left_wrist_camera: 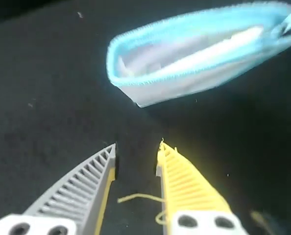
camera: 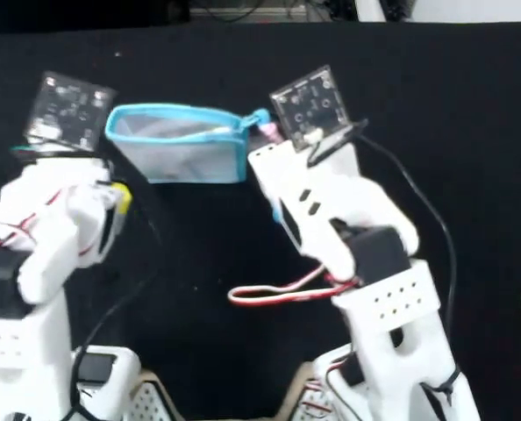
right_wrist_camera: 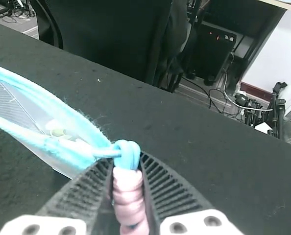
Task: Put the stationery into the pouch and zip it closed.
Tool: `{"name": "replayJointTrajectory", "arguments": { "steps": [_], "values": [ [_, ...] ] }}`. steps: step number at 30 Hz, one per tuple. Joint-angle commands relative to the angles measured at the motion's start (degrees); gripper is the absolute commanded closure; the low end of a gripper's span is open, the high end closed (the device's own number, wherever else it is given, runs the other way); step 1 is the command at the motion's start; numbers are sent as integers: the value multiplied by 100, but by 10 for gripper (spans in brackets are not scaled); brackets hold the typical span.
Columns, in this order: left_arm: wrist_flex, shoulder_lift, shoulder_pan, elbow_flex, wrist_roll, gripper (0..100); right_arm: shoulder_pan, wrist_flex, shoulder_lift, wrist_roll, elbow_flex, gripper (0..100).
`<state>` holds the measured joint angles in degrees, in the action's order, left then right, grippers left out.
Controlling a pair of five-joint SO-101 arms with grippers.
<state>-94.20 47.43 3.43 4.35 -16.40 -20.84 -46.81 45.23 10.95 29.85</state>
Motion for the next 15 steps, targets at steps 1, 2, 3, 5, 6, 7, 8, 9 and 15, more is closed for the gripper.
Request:
{"name": "replayJointTrajectory", "arguments": {
  "steps": [1,2,3,5,6,7,8,9,15],
  "values": [
    [1187,457,-110,1710,-97,859,26,202,4,18,-400,987],
    [1512,519,-110,2044,-97,859,26,202,4,18,-391,987],
    [1864,563,-101,2352,-97,859,26,202,4,26,-391,987],
    [2620,659,-92,2862,-79,859,-9,202,22,26,-382,987],
    [2989,677,-66,3064,-62,859,-97,149,31,44,-382,987],
    [3341,703,-13,3222,-53,859,-167,0,31,53,-382,987],
    [3666,730,40,3363,-53,859,-255,-167,31,62,-391,987],
    [4000,738,84,3495,-18,859,-378,-334,31,62,-391,987],
    [5477,712,303,4136,1248,859,-949,-774,40,70,-418,987]
  ]
}}
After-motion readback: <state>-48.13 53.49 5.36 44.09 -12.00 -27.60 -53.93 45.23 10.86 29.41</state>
